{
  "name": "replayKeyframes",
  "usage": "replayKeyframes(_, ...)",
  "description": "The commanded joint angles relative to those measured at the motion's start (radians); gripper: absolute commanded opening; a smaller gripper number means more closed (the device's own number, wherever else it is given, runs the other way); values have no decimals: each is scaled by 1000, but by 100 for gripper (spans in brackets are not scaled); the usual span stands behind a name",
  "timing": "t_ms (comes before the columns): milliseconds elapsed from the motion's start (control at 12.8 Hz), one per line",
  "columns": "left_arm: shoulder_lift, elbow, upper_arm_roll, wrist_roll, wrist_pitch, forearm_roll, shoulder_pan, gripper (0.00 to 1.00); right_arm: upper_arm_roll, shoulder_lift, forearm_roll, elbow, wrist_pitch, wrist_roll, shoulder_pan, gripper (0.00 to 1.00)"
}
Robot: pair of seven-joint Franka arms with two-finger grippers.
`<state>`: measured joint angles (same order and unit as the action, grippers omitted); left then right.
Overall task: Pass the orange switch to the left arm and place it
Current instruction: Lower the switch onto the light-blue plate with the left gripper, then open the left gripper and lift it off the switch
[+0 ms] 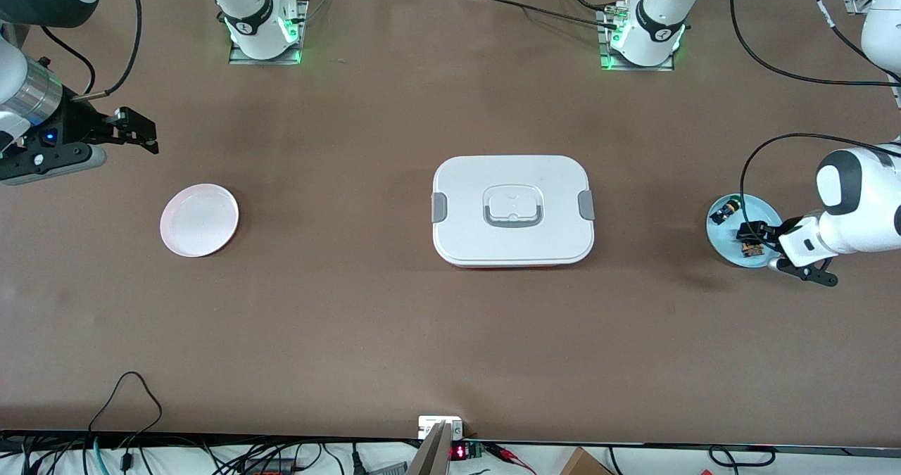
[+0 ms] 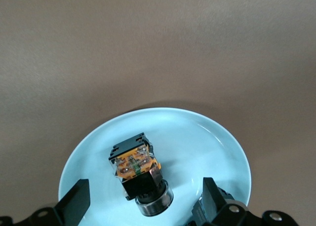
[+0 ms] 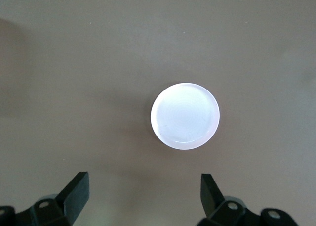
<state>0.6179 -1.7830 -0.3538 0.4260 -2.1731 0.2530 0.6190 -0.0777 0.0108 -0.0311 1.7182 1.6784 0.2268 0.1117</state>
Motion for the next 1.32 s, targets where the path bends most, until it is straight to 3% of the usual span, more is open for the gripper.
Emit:
replayKeyframes(0, -68, 5, -20, 5, 68, 23, -2, 100, -2, 8, -20, -34, -36, -12, -1, 100)
replayKeyframes(234, -147, 37, -24, 0, 137, 23, -54, 100, -5, 9, -20, -34, -36, -10, -4, 100)
replayKeyframes(701, -152, 322, -80, -15, 560, 15, -140, 100, -5, 9, -18, -32, -37, -10, -4, 100)
replayKeyframes(1013, -177, 413, -174, -77, 665, 9, -140, 100, -7, 9, -18, -32, -45, -10, -4, 100)
replayKeyframes(1247, -233, 427, -181, -121, 687, 3, -146, 100, -7, 9, -18, -32, -45, -10, -4, 100)
